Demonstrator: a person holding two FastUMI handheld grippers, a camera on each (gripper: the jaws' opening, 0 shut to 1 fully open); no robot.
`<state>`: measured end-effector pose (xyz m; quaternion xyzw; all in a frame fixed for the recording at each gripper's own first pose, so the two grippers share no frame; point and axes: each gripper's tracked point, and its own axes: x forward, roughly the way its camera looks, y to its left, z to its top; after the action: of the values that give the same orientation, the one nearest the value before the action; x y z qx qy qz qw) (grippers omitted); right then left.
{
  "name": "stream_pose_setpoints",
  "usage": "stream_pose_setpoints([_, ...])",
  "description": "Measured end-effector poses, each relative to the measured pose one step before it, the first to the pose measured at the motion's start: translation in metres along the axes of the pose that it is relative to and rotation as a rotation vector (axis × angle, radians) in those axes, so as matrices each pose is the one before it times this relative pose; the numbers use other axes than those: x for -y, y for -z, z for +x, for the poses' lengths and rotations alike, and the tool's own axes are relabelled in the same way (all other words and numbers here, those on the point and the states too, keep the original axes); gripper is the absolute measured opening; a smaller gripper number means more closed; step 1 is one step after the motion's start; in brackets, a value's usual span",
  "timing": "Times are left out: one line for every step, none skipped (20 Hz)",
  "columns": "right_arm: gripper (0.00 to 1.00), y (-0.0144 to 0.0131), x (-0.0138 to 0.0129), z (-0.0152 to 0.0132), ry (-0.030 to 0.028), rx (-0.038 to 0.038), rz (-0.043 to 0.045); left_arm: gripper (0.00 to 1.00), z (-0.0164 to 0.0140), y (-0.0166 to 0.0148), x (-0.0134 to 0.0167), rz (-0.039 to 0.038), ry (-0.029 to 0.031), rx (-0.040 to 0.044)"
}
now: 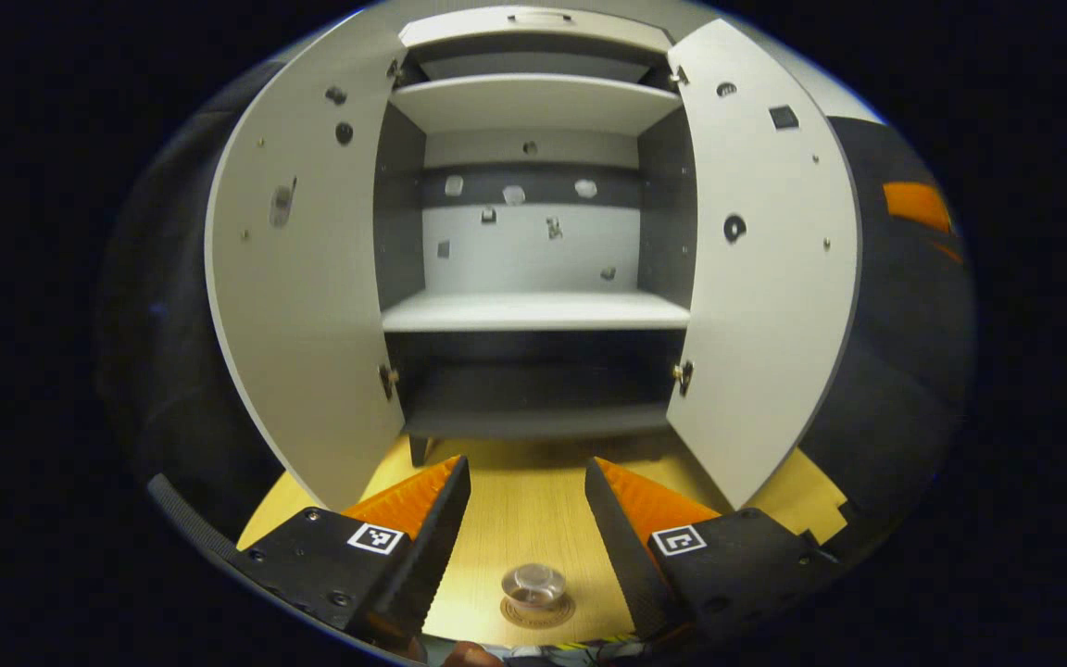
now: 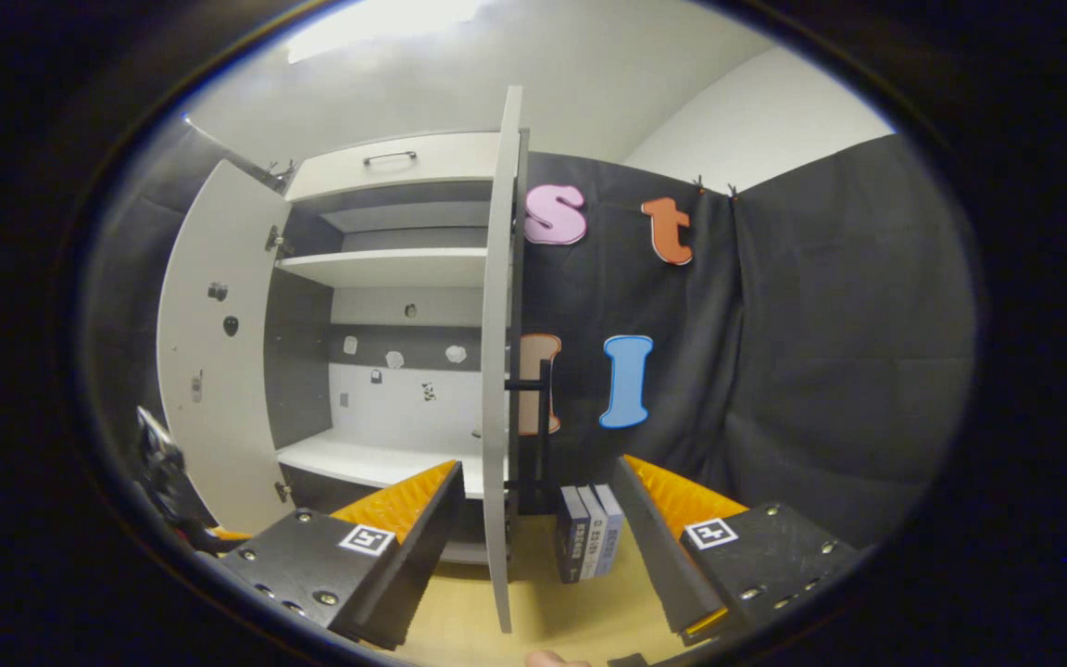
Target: Grasp the bottle in the cabinet with the left hand and place it on the coaster, then close the right door with the right hand and the left door with the left hand.
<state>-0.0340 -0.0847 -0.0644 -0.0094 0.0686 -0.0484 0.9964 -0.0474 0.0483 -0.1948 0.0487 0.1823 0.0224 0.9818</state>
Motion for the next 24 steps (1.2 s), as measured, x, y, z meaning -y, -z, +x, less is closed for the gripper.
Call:
stream_pose_setpoints([0.98, -0.00150, 0.00483, 0.00168, 0.01098, 0.00709, -0.00552, 0.82, -0.00134, -0.02558, -0.00276, 0.00935, -0.01441, 0.05820])
stream_pose_setpoints([0.98, -0.00118, 0.00455, 0.00240, 0.01308, 0.00475, -0.00642, 0.82, -0.00074, -0.02461, -0.00525, 0.00870, -0.02191, 0.04783])
stream_pose_setpoints([0.98, -0.00016, 0.00414, 0.00271, 0.01271, 0.00158, -0.00536, 0.83, -0.00056, -0.01781, -0.00456, 0.00537, -0.02487, 0.02785])
stream_pose_setpoints([0.98, -0.00018, 0.00404, 0.00298, 0.01145, 0.00114, -0.00250, 0.95, -0.00098, -0.01411, -0.00546, 0.00229, -0.02301, 0.01719])
stream_pose_setpoints([0.98, -0.00036, 0.00353, 0.00423, 0.01028, 0.00217, -0.00099, 1.00, -0.00169, -0.01151, -0.00229, -0.00635, -0.01330, 0.00984])
stream_pose_setpoints([0.98, -0.00067, 0.00283, 0.00472, 0.00891, 0.00414, -0.00079, 0.99, 0.00075, -0.01049, -0.00286, -0.01584, -0.01503, 0.00844])
stream_pose_setpoints([0.98, -0.00076, 0.00175, 0.00516, 0.00722, 0.00627, -0.00304, 1.00, -0.00150, -0.00626, -0.00269, -0.02139, -0.01021, 0.00117])
stream_pose_setpoints([0.94, -0.00138, 0.00026, 0.00423, 0.00293, 0.00390, -0.00653, 0.99, -0.00133, -0.00489, -0.00270, -0.02228, -0.00576, 0.00289])
stream_pose_setpoints([0.98, -0.00039, -0.00154, 0.00433, -0.00044, 0.00490, -0.00825, 1.00, -0.00194, -0.00378, -0.00366, -0.01861, -0.00736, 0.00201])
stream_pose_setpoints([0.98, -0.00170, -0.00126, 0.00388, -0.00134, 0.00735, -0.00917, 1.00, -0.00155, -0.00174, -0.00842, -0.01203, -0.01564, 0.00309])
stream_pose_setpoints([0.98, -0.00062, -0.00149, 0.00370, -0.00325, 0.00500, -0.00851, 1.00, -0.00145, -0.00087, -0.00695, -0.00388, -0.01612, 0.00391])
stream_pose_setpoints([0.98, 0.00008, -0.00153, 0.00354, -0.00274, 0.00089, -0.00721, 1.00, -0.00227, -0.00078, -0.00945, -0.00230, -0.02064, 0.00410])
stream_pose_setpoints([0.98, 0.00149, -0.00117, 0.00331, -0.00190, -0.00126, -0.00454, 0.99, -0.00102, 0.00018, -0.00860, 0.00078, -0.02335, 0.00446])
stream_pose_setpoints([0.98, 0.00147, -0.00120, 0.00276, -0.00436, -0.00351, -0.00114, 0.99, 0.00001, -0.00051, -0.00979, 0.00174, -0.02413, 0.00351])
stream_pose_setpoints([0.98, 0.00278, -0.00255, 0.00278, -0.01215, -0.00722, 0.00054, 0.99, -0.00054, -0.00035, -0.00889, 0.00074, -0.02425, 0.00194])
stream_pose_setpoints([0.98, 0.00204, -0.00057, 0.00231, -0.00056, -0.00593, -0.00279, 0.96, -0.00137, 0.00287, -0.00684, -0.00037, -0.02586, 0.00259])
stream_pose_setpoints([0.97, -0.00022, -0.00096, -0.00105, -0.00726, 0.00084, 0.00175, 0.98, 0.00020, -0.00165, -0.00931, -0.00558, -0.02467, 0.00490])
stream_pose_setpoints([0.97, -0.00071, -0.00236, 0.00085, -0.01094, -0.00022, 0.00805, 0.96, -0.00001, -0.00239, -0.01046, -0.00919, -0.02623, 0.00627])
stream_pose_setpoints([0.93, 0.00133, -0.00244, 0.00034, -0.01436, -0.00554, 0.01331, 0.97, 0.00072, -0.00349, -0.00841, -0.01073, -0.02369, 0.00954])
stream_pose_setpoints([0.93, 0.00029, -0.00408, 0.00052, -0.01850, -0.00528, 0.01340, 0.97, 0.00059, -0.00248, -0.00826, -0.01052, -0.02030, 0.00785])
stream_pose_setpoints([0.93, 0.00087, -0.00486, 0.00031, -0.01892, -0.00508, 0.00738, 0.97, 0.00089, -0.00268, -0.00735, -0.00831, -0.01627, 0.00559])
stream_pose_setpoints([0.93, -0.00085, -0.00587, 0.00072, -0.01582, -0.00120, 0.00221, 0.96, 0.00061, -0.00097, -0.00775, -0.00540, -0.01695, 0.00479])
stream_pose_setpoints([0.93, -0.00019, -0.00680, -0.00015, -0.01471, -0.00033, -0.00262, 0.96, 0.00048, -0.00085, -0.00756, -0.00250, -0.01747, 0.00084])
stream_pose_setpoints([0.93, -0.00073, -0.00762, 0.00019, -0.01407, 0.00099, -0.00179, 0.96, 0.00041, -0.00057, -0.00583, -0.00118, -0.01378, 0.00185])
